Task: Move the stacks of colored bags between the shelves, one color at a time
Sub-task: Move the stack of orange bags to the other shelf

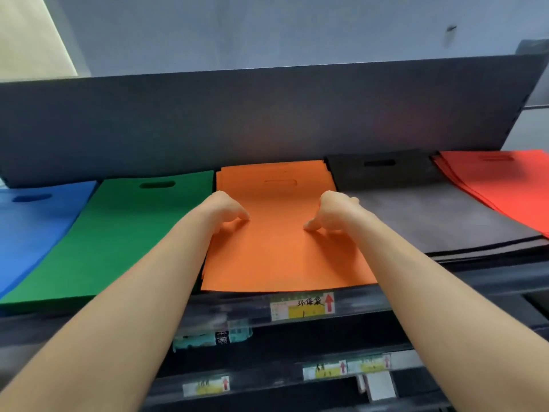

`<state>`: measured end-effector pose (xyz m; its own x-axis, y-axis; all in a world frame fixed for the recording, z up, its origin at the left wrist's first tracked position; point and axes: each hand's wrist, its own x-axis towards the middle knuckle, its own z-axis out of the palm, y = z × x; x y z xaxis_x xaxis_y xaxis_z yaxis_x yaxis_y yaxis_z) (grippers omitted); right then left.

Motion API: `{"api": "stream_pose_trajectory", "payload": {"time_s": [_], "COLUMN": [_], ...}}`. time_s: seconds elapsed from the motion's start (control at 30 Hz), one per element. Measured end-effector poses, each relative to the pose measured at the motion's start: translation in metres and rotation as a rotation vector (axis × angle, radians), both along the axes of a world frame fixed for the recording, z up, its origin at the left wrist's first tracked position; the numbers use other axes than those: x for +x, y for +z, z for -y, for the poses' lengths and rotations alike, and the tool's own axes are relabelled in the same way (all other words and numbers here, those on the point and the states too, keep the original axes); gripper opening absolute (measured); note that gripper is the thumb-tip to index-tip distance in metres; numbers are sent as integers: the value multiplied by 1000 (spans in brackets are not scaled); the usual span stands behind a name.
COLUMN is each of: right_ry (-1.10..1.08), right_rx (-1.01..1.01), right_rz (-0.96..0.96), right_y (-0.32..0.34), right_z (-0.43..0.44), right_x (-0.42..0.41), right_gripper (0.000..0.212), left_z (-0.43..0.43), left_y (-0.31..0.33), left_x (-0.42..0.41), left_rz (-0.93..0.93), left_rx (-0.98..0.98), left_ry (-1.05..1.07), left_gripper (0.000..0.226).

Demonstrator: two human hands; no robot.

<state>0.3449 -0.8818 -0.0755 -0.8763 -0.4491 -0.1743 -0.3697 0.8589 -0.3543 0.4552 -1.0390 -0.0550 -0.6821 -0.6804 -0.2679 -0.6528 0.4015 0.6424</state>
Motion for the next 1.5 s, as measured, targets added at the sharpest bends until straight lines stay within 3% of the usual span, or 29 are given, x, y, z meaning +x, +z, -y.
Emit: {"api": "stream_pose_trajectory", "payload": {"time_s": [0.1,0.2,0.33,0.43,0.57,0.63,0.73,0.87,1.07,1.23,1.4,1.5], "right_ry": [17,12,-39,-85,-130,-130,-132,-155,-94,-117,-204,-139], "right_rx": [-5,-7,-55,-163,-406,-618,-934,-1132,-1201,-1147,-1200,-1192], "right_rz": [5,8,19,28,163,278,409,258,-153,-138,-234,-315], "right_y": [-2,-3,-3,-5,-6,-3,11,46,108,96,88,96], "right_z": [0,0,3,9,15,15,12,11,0,-12,-10,3], "right_x": [-6,-9,-14,-21,-29,-29,-26,-19,-4,-2,12,22], "right_gripper": [40,42,40,57,92,91,70,42,44,63,43,33], "left_z": [3,4,5,4,6,11,15,15,13,14,-2,-18], "left_y": [-1,-4,-4,5,23,31,41,52,85,68,60,66], "left_x": [-1,1,-2,2,19,28,39,39,14,4,-5,-11], "left_rz": [-59,-96,-225,-373,-580,-676,-800,-908,-1001,-992,-1034,-1054], "left_rx": [155,263,242,189,110,69,63,-34,-135,-26,-86,-126], "left_ry": [135,235,238,183,92,66,43,46,116,149,237,157], "left_gripper": [27,41,35,26,23,30,33,32,36,38,27,21]}}
